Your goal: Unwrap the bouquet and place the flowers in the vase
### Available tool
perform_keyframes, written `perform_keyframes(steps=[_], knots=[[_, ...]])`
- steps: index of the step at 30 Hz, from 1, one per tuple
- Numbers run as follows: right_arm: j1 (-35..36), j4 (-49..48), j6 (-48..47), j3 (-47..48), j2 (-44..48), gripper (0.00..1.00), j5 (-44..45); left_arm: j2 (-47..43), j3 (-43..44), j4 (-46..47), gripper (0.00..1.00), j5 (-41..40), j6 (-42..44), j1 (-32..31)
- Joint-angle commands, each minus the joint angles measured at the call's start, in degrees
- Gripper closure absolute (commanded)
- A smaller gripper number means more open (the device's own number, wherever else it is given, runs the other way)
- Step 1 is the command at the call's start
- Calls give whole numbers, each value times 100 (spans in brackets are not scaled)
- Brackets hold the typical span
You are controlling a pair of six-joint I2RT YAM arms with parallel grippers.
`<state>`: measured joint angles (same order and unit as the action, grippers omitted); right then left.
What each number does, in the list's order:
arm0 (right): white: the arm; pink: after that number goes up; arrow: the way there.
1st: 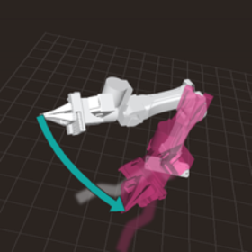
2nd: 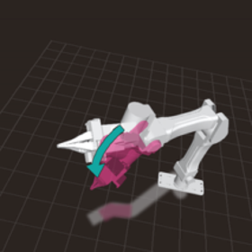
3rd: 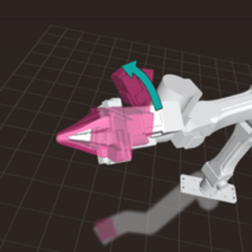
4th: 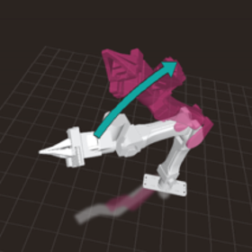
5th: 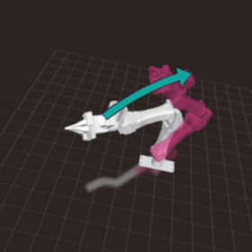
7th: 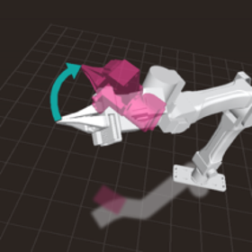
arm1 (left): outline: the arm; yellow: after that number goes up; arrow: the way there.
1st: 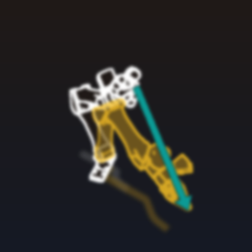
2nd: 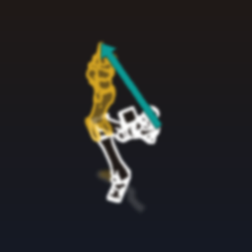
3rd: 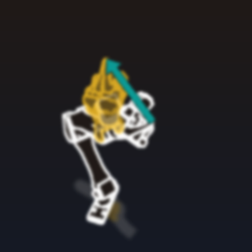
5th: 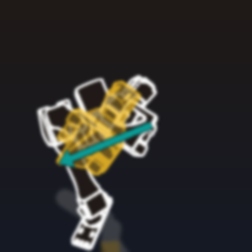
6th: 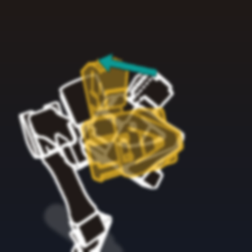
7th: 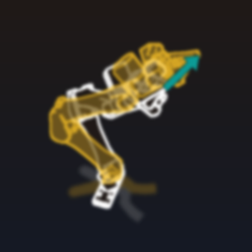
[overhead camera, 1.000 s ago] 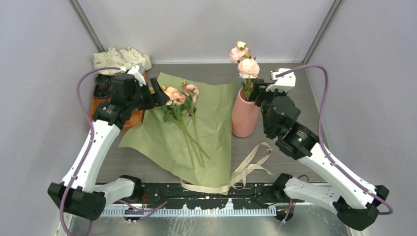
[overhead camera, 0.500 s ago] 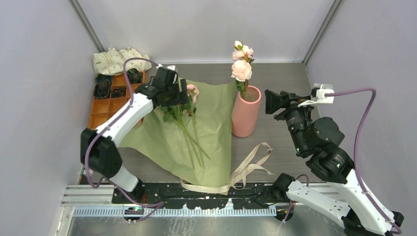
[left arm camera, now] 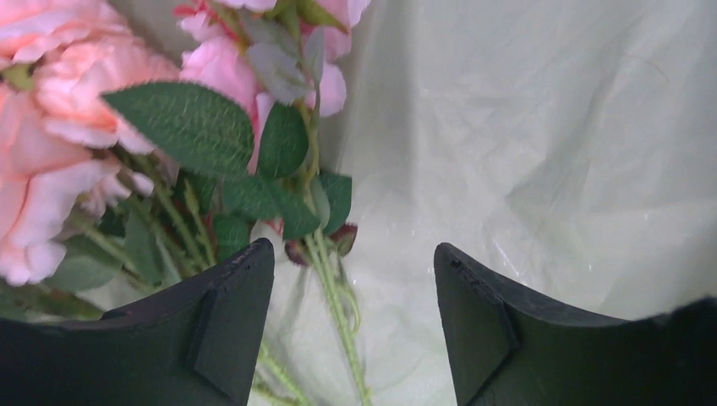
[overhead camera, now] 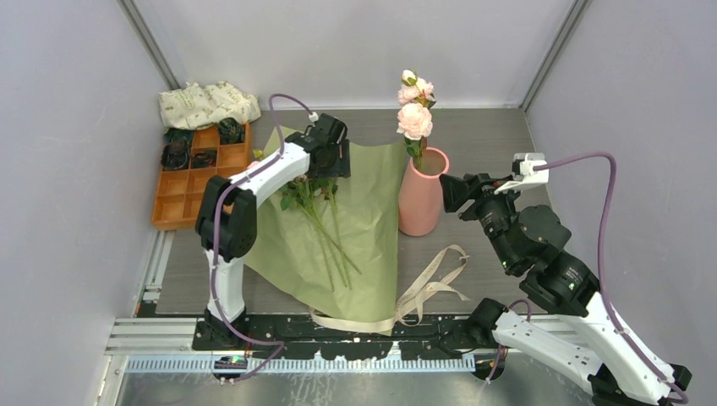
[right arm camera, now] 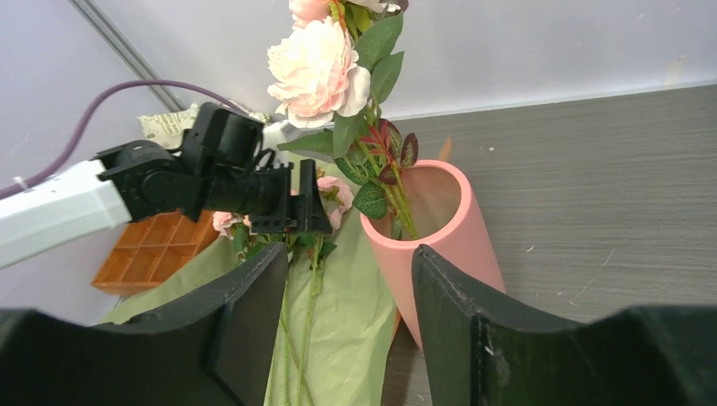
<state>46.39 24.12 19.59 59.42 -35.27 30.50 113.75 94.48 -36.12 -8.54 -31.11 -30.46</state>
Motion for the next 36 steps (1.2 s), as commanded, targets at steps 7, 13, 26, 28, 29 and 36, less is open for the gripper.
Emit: perform_keyframes(steps=[7, 13, 26, 28, 29, 36], knots=[[-7, -43, 23, -151, 318, 40, 109, 924, 961, -82, 34, -586, -157, -91], [-14, 34, 41, -214, 469, 42, 160, 1175, 1148, -290, 37, -869, -175, -88], [-8, 128, 156, -266, 533, 44, 116, 1199, 954, -378, 46, -1125, -214, -90], [-12, 152, 175, -256, 538, 44, 105, 1178, 925, -404, 47, -1184, -205, -85], [-8, 161, 176, -251, 545, 44, 105, 1161, 908, -406, 48, -1212, -204, -83], [-9, 189, 233, -203, 565, 44, 88, 1281, 986, -348, 65, -1017, -119, -57]])
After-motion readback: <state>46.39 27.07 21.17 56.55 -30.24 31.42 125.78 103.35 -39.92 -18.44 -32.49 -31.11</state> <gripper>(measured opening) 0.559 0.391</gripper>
